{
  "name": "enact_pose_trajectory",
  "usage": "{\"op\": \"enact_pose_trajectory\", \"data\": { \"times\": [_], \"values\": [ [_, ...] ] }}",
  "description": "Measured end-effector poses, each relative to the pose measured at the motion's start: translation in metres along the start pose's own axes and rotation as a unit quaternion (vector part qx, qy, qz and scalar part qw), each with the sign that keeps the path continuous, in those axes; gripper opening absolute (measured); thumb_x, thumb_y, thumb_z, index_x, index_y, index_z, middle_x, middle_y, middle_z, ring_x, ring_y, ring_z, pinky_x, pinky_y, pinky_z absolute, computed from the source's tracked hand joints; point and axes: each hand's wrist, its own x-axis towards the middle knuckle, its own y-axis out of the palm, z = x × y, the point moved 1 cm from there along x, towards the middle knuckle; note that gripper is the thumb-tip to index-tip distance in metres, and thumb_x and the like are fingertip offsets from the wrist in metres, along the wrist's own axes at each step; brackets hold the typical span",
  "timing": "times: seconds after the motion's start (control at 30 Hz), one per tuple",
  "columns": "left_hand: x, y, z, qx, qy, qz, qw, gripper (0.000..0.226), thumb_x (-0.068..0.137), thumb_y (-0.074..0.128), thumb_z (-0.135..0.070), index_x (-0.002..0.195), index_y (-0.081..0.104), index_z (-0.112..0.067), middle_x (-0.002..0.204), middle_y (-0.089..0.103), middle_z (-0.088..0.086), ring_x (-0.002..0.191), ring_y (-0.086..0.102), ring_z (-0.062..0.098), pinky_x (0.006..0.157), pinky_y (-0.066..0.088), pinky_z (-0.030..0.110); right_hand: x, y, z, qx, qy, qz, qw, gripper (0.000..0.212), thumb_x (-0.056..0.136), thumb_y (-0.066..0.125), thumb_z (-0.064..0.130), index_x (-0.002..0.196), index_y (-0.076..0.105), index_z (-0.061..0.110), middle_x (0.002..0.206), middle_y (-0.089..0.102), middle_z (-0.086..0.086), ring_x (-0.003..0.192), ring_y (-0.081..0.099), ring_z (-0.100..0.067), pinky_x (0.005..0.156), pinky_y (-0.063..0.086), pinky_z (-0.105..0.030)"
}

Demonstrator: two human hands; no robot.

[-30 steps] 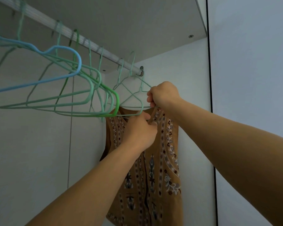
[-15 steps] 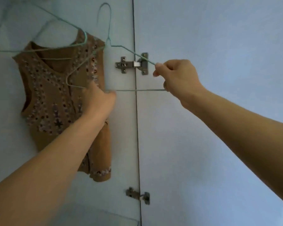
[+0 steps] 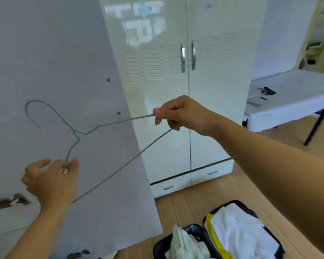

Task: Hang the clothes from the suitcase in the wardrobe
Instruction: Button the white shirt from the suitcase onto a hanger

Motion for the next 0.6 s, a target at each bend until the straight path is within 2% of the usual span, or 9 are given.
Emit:
{"op": "enact_pose_trajectory", "data": {
  "times": [0.07,0.1,0.17,0.27,0.37,0.43,0.5,0.6],
  "values": [
    [-0.047,0.028,-0.028,-0.103,0.054,0.071,0.991,0.034,0.093,0.060,-0.036,0.079,0.072,-0.008,0.109,0.059,0.012,0.106,0.052,0.033,0.090,0.043,0.043,-0.026,-0.033,-0.039,0.020,0.041,-0.003,0.999,0.033,0.092,0.060,0.032,0.085,0.071,0.001,0.045,0.050,0.012,0.049,0.039,-0.009,0.055,0.035,-0.013],
    [-0.069,0.040,-0.041,-0.137,0.050,0.133,0.980,0.036,0.096,0.054,-0.035,0.083,0.071,-0.007,0.102,0.062,0.006,0.099,0.056,0.027,0.084,0.043,0.039,-0.037,-0.048,-0.058,0.029,0.064,-0.012,0.997,0.033,0.091,0.062,0.034,0.084,0.072,0.002,0.047,0.047,0.010,0.049,0.039,-0.010,0.056,0.036,-0.017],
    [-0.106,0.069,-0.060,-0.173,0.026,0.257,0.950,0.044,0.093,0.041,-0.049,0.086,0.069,-0.015,0.085,0.070,0.004,0.076,0.064,0.027,0.070,0.047,0.035,-0.058,-0.076,-0.093,0.041,0.108,-0.040,0.993,0.032,0.087,0.066,0.037,0.080,0.072,0.006,0.050,0.043,0.002,0.047,0.038,-0.009,0.054,0.034,-0.019],
    [-0.137,0.114,-0.071,-0.196,-0.007,0.362,0.912,0.040,0.095,0.036,-0.049,0.093,0.067,-0.023,0.075,0.073,-0.001,0.055,0.062,0.025,0.055,0.044,0.030,-0.084,-0.097,-0.139,0.046,0.179,-0.091,0.979,0.032,0.078,0.071,0.042,0.072,0.069,0.011,0.053,0.045,-0.002,0.046,0.038,-0.010,0.049,0.034,-0.018],
    [-0.161,0.150,-0.068,-0.177,0.007,0.406,0.897,0.031,0.099,0.044,-0.039,0.089,0.067,-0.023,0.073,0.073,0.000,0.050,0.059,0.019,0.054,0.044,0.028,-0.110,-0.098,-0.188,0.035,0.237,-0.166,0.957,0.027,0.082,0.072,0.034,0.070,0.063,0.011,0.056,0.053,-0.002,0.048,0.046,-0.008,0.051,0.040,-0.020],
    [-0.172,0.174,-0.054,-0.149,0.022,0.416,0.897,0.017,0.097,0.055,-0.030,0.084,0.065,-0.028,0.073,0.072,-0.001,0.051,0.058,0.013,0.055,0.045,0.023,-0.125,-0.091,-0.226,0.041,0.273,-0.202,0.940,0.020,0.088,0.067,0.027,0.078,0.066,0.009,0.066,0.061,-0.003,0.056,0.056,-0.009,0.056,0.047,-0.022],
    [-0.183,0.197,-0.039,-0.121,0.020,0.420,0.899,0.017,0.093,0.061,-0.020,0.085,0.061,-0.035,0.077,0.070,-0.004,0.059,0.059,0.010,0.059,0.047,0.021,-0.140,-0.078,-0.262,0.049,0.314,-0.211,0.924,0.016,0.093,0.061,0.020,0.090,0.067,0.006,0.075,0.065,-0.008,0.062,0.063,-0.011,0.056,0.050,-0.019],
    [-0.203,0.248,-0.003,-0.079,0.023,0.414,0.906,0.017,0.093,0.059,-0.018,0.090,0.060,-0.035,0.084,0.067,-0.008,0.077,0.062,0.009,0.070,0.047,0.023,-0.161,-0.039,-0.327,0.107,0.383,-0.229,0.889,0.018,0.099,0.049,0.011,0.098,0.060,-0.003,0.072,0.059,-0.014,0.064,0.064,-0.018,0.047,0.048,-0.014]
  ]
}}
